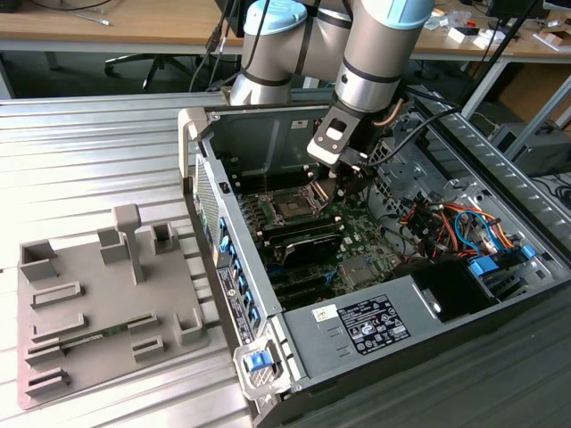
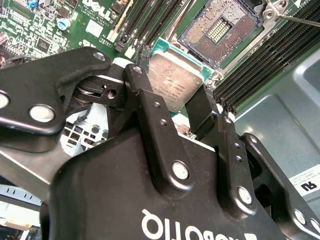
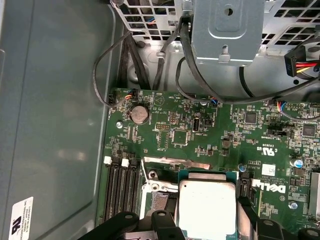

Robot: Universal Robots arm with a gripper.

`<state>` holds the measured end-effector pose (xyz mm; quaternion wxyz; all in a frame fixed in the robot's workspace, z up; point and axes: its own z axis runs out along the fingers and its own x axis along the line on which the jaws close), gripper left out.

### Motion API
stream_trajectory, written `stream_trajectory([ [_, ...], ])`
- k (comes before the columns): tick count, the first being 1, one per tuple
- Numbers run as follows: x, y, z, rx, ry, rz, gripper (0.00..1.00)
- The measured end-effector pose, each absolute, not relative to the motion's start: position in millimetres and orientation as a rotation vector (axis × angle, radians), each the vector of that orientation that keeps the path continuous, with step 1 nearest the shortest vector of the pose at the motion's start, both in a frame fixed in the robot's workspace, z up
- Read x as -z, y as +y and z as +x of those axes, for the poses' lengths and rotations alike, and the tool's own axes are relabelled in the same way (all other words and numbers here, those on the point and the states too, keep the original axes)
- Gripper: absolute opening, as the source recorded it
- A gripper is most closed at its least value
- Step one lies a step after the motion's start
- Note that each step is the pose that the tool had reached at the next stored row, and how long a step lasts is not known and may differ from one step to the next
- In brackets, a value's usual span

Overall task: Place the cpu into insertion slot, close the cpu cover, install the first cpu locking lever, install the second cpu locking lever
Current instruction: 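Place the cpu into insertion slot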

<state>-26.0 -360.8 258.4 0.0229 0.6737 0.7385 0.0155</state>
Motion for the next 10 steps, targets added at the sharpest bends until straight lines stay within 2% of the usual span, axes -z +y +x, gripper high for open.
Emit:
stream_trajectory([
  [10, -258.1, -360.8, -26.0, -0.046, 2.278, 2.095, 0.54],
])
